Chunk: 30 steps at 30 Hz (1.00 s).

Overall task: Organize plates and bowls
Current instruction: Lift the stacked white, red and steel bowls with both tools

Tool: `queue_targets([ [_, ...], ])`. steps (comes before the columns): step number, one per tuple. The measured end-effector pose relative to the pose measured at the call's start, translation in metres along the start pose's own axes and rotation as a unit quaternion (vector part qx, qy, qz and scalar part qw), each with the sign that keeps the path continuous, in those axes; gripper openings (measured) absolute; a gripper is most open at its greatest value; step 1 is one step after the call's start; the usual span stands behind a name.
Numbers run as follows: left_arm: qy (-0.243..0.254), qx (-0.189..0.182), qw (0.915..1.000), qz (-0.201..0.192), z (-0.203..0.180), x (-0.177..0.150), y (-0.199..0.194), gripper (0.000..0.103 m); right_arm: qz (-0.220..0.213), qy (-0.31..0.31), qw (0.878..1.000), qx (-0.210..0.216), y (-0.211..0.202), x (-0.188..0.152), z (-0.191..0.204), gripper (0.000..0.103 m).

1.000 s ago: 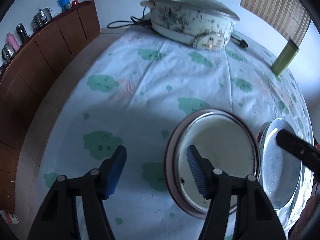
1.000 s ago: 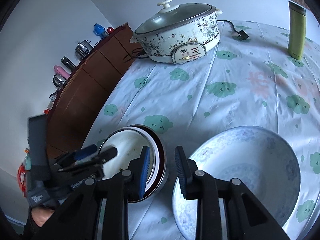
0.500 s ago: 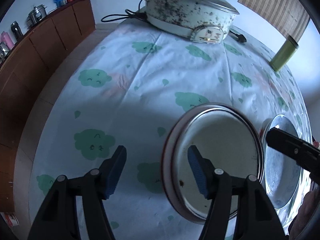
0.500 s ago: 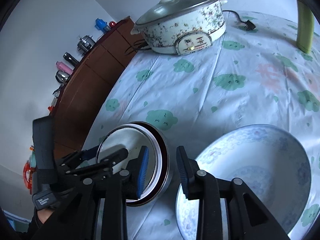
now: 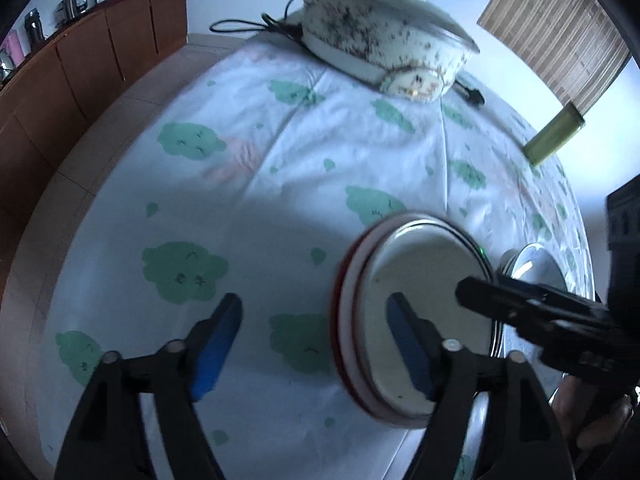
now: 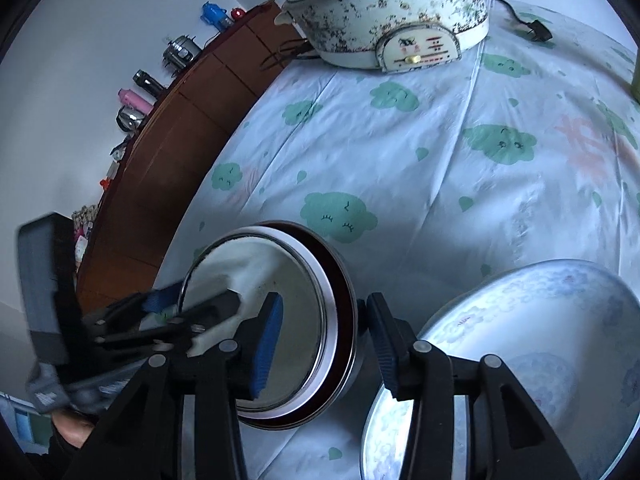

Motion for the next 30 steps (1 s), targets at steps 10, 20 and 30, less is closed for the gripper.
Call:
queue_targets([
  [10, -0.019, 0.015, 0.9992, 0.032, 0.009, -0.006, 0.02, 0.088, 0.016, -0.013, 1.0, -0.01, 0.01, -0.003, -0.005, 0.037],
  [20, -0.032, 0.017, 0.9967, 0.072, 0.003, -0.014, 0.044, 0.09, 0.056, -0.04, 0.997, -0.032, 0.001, 0.001, 0.0, 0.033],
  [30, -0.007, 0.004, 0.9995, 0.03, -0.009, -0.01, 0.049, 0.092, 0.064, -0.03, 0.997, -0.031, 0.005, 0.001, -0.005, 0.033],
])
Point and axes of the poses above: each gripper's, at about its wrist camera, not at the fingertips, and y roughly the way its jaws point, z to its left, x to its top, the point moved 8 cm from there along y, roughly the way its jaws point, and after that the axes turned 13 degrees about -z, right-handed, at the moved point
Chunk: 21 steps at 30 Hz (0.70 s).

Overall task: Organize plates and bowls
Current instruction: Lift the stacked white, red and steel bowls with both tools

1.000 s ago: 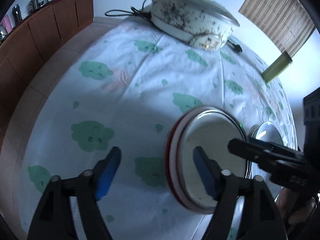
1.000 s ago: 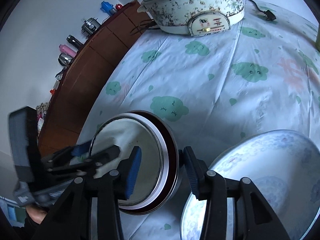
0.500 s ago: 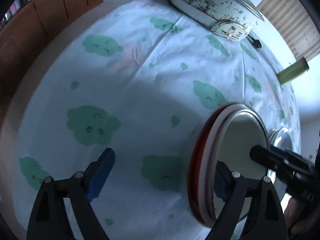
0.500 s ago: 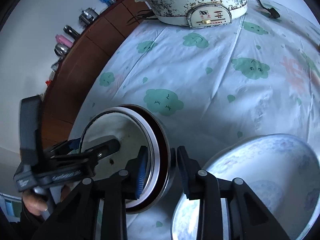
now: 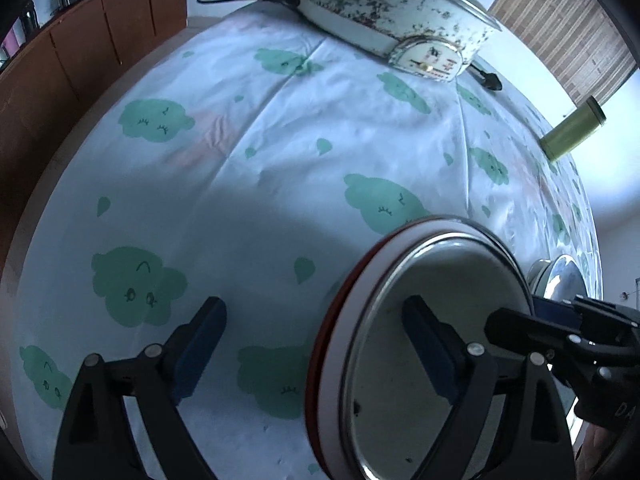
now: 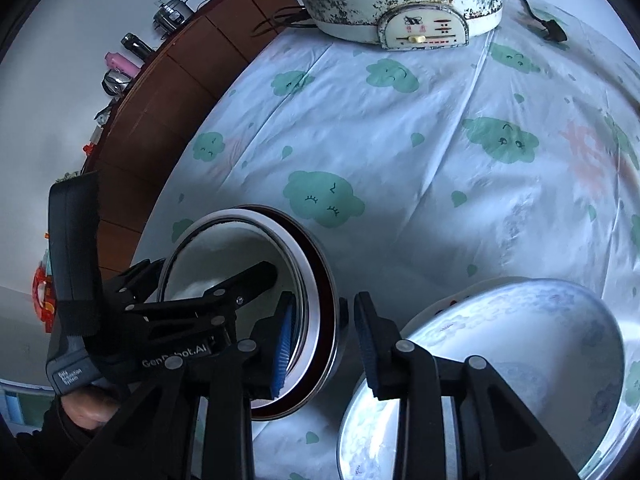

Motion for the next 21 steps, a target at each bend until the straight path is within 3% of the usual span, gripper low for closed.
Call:
queue_targets([
  [2, 0.004, -0.002, 1.0, -0.006, -0.001, 0.0, 0.0, 0.092, 0.003, -0.001, 1.0, 0.0, 0.003, -0.002, 0.001, 0.033],
  [4, -0.001, -0.009, 1.0, 0.004, 0.0, 0.0, -0.002, 0.084, 0.008, -0.002, 1.0, 0.001, 0.006, -0.005, 0.003, 0.033],
  [6, -0.016, -0.043, 0.9987, 0.023, -0.003, 0.0, -0.009, 0.049, 0.001, -0.008, 1.0, 0.0, 0.006, -0.006, 0.003, 0.033],
  [10, 0.004, -0.033, 0.9993, 0.017, -0.003, -0.002, -0.023, 0.043, -0.009, 0.011, 1.0, 0.003, 0.006, -0.007, -0.003, 0.023],
  [12, 0.01, -0.046, 0.9987, 0.016, -0.009, -0.005, -0.025, 0.028, -0.012, 0.025, 1.0, 0.011, 0.006, -0.007, -0.005, 0.023],
  [21, 0.005, -0.039, 0.9992, 0.0, -0.009, -0.003, -0.034, 0.025, -0.029, 0.028, 0.999, 0.0, 0.0, -0.012, -0.001, 0.022],
])
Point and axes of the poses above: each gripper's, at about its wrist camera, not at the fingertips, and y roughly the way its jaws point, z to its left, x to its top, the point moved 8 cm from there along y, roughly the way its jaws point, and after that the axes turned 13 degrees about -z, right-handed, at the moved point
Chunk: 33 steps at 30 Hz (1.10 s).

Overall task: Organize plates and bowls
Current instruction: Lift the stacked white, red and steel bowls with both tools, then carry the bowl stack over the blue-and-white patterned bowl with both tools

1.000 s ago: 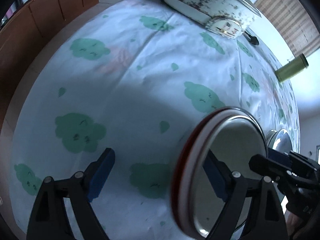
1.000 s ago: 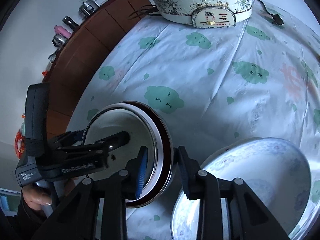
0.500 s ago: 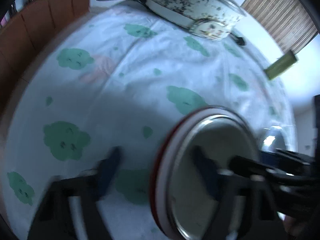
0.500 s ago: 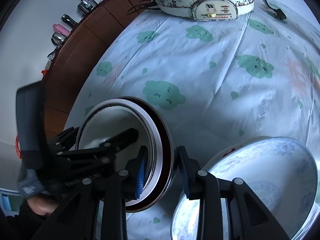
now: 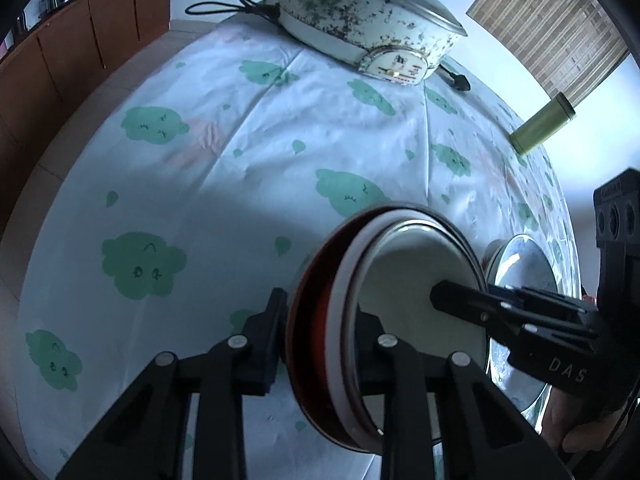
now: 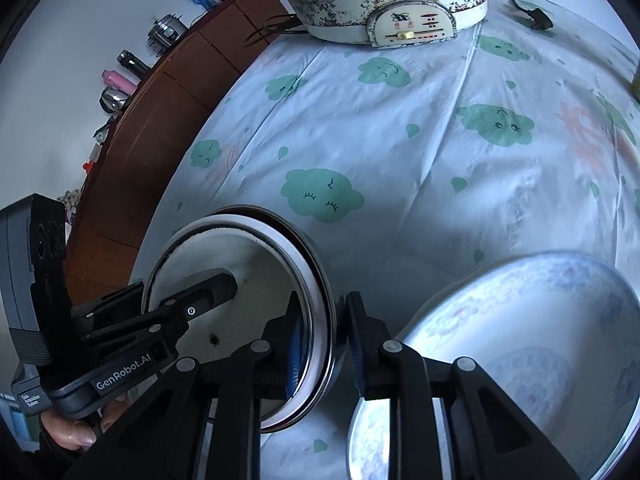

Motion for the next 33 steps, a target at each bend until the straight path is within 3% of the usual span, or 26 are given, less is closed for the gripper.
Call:
queue_targets([
  [12, 0.02, 0.011, 0.9997, -0.012, -0.008, 0.002, -0.026, 0.025, -0.016, 0.008, 1.0, -0.005, -0.024, -0.005, 0.01, 0.022],
  [33, 0.065, -0.01, 0.9971, -0.039, -0.048, -0.009, -0.081, 0.025, -0.057, 0.007, 0.998, -0.022, -0.094, -0.023, 0.021, 0.022],
])
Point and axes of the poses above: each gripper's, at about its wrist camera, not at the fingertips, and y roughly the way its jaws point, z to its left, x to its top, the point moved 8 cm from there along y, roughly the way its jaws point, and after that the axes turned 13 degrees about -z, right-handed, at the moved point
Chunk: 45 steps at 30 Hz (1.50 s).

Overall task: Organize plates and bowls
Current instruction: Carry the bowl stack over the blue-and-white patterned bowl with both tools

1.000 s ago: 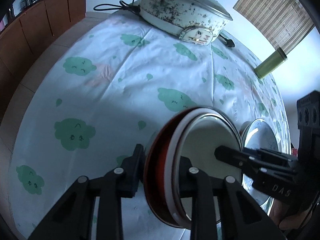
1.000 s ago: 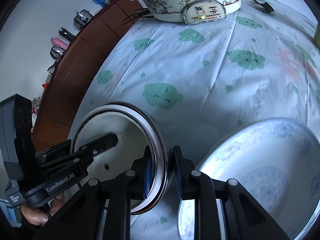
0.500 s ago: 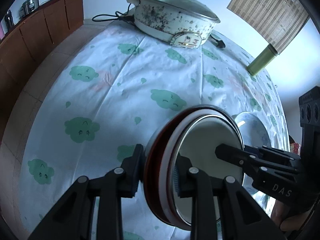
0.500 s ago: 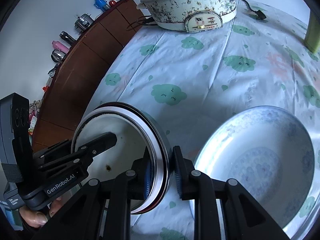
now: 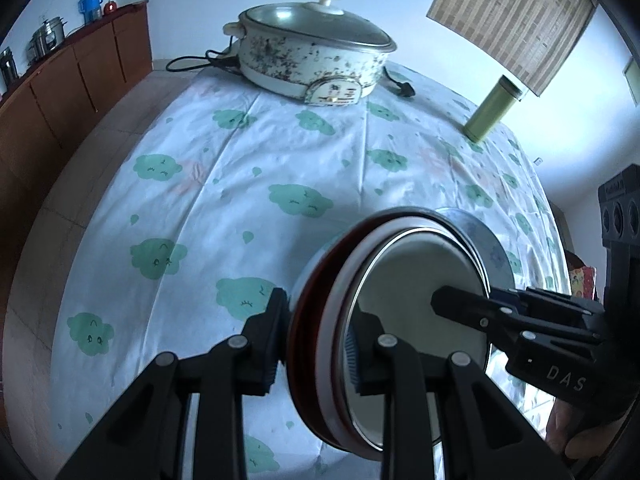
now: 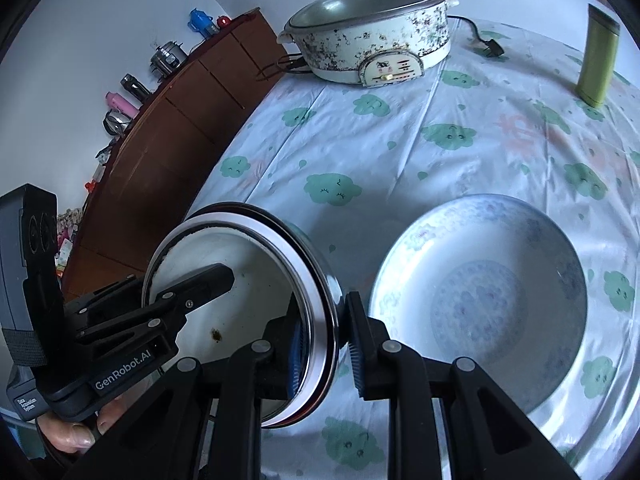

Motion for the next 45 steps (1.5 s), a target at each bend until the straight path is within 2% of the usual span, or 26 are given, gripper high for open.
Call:
queue_targets([
  [10, 0.027, -0.016, 0.9995, 0.0, -0.03, -0.01, -0.014, 0.025, -0.014, 0.013, 1.0, -0.015, -0.03, -0.013, -0.012, 0.022],
  [28, 0.083, -0.065, 0.9943, 0.012, -0.124, -0.025, -0.01, 0.025, -0.045, 0.063, 0.995, -0.064, -0.098, -0.035, -0.081, 0.022],
  [36, 0.102, -0.08, 0.9913, 0.022, -0.156, -0.027, -0.001, 0.025, -0.052, 0.085, 0.992, -0.081, -0.114, -0.041, -0.11, 0.022],
  [45, 0.108, -0.085, 0.9903, 0.021, -0.171, -0.018, 0.009, 0.025, -0.057, 0.09, 0.99, -0.088, -0.118, -0.032, -0.13, 0.022],
])
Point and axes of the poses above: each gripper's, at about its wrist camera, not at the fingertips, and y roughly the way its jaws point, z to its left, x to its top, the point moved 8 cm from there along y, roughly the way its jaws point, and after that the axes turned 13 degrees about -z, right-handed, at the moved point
